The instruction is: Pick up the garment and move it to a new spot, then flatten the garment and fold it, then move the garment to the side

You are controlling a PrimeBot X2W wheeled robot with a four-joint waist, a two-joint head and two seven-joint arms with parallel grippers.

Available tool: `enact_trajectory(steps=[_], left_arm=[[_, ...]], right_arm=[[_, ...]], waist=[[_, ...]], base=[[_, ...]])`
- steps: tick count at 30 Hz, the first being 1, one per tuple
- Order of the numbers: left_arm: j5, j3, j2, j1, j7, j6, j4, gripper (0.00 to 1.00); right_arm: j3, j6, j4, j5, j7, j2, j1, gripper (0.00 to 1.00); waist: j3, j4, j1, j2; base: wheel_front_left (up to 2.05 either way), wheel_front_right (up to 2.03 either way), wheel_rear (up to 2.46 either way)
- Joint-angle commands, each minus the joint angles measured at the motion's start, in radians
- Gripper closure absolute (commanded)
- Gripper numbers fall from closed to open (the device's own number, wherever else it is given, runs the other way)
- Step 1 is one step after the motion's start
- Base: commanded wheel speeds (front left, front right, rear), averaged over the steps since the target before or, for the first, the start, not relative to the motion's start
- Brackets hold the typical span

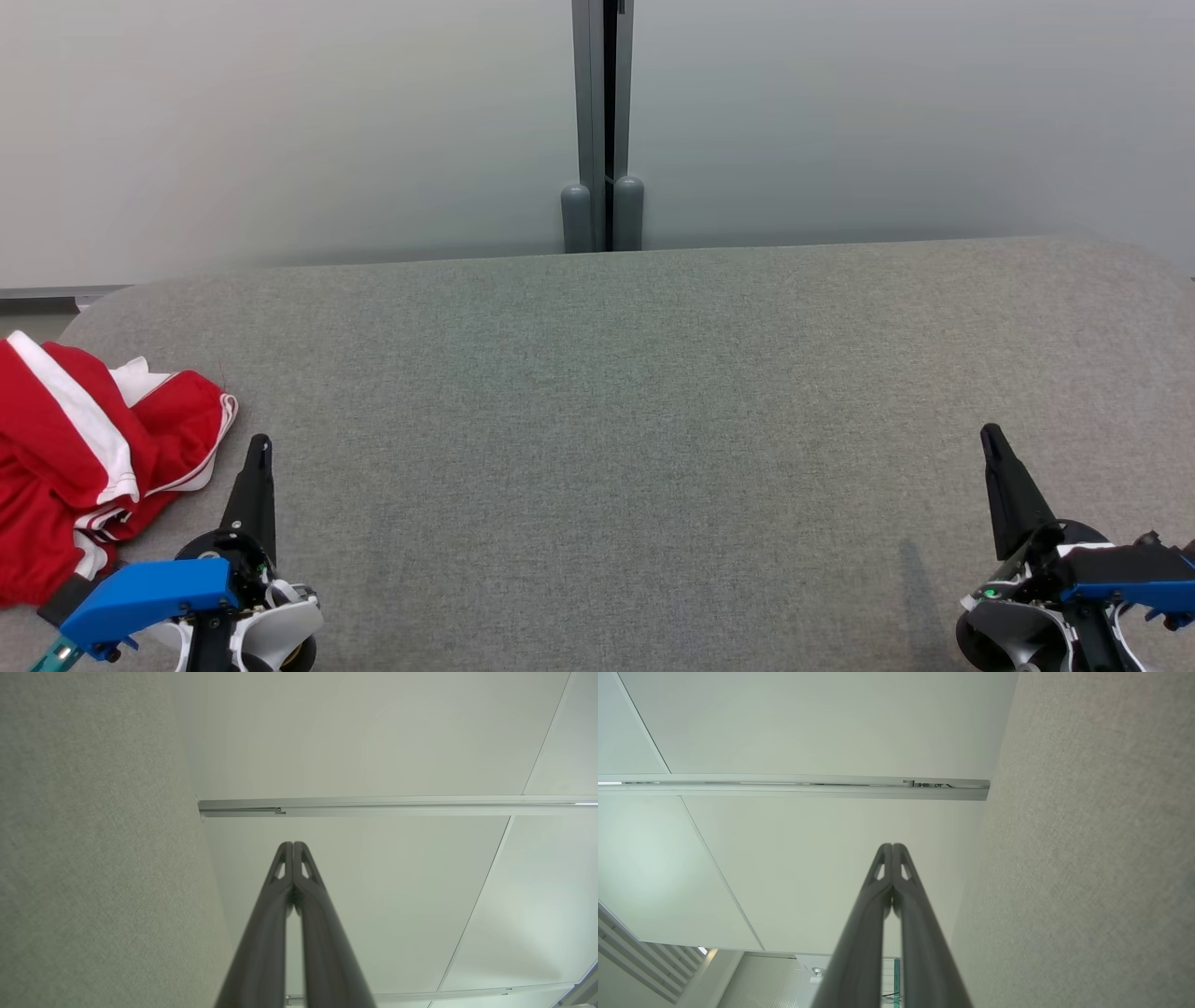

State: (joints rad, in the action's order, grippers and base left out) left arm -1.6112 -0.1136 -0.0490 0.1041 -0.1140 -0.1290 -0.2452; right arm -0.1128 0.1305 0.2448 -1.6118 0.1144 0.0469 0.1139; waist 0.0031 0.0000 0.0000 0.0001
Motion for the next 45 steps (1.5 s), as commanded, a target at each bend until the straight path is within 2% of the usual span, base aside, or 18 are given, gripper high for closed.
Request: enact_trajectory(steps=[1,29,30,39,45], left_arm=[[-0.004,-0.001,-0.002,0.009,-0.003,-0.003,0.004,1.00],[-0.004,-0.001,-0.002,0.009,-0.003,-0.003,0.004,1.00],[0.000,0.000,0.000,0.000,0.000,0.000,0.000,0.00],[0.015,0.002,-0.001,-0.008,0.026,0.000,-0.029,0.00],[0.068,0.023,-0.022,0.008,0.061,0.000,-0.035,0.00]], right_arm=[[-0.002,0.000,-0.003,-0.003,0.002,0.007,-0.011,1.00],[-0.002,0.000,-0.003,-0.003,0.002,0.007,-0.011,1.00],[0.000,0.000,0.000,0.000,0.000,0.000,0.000,0.00],[0.024,0.000,0.012,0.022,-0.029,-0.006,0.004,0.00],[0.038,0.000,0.010,0.086,-0.060,-0.001,0.021,0.00]], waist=[[0.000,0.000,0.0000,-0.0001],[0.000,0.000,0.0000,-0.0001],[0.000,0.000,0.0000,-0.0001],[0.001,0.000,0.0000,-0.0001],[0.002,0.000,0.0000,-0.0001]], base=[[0.00,0.00,0.00],[0.00,0.00,0.00],[0.00,0.00,0.00],[0.00,0.00,0.00],[0.00,0.00,0.00]])
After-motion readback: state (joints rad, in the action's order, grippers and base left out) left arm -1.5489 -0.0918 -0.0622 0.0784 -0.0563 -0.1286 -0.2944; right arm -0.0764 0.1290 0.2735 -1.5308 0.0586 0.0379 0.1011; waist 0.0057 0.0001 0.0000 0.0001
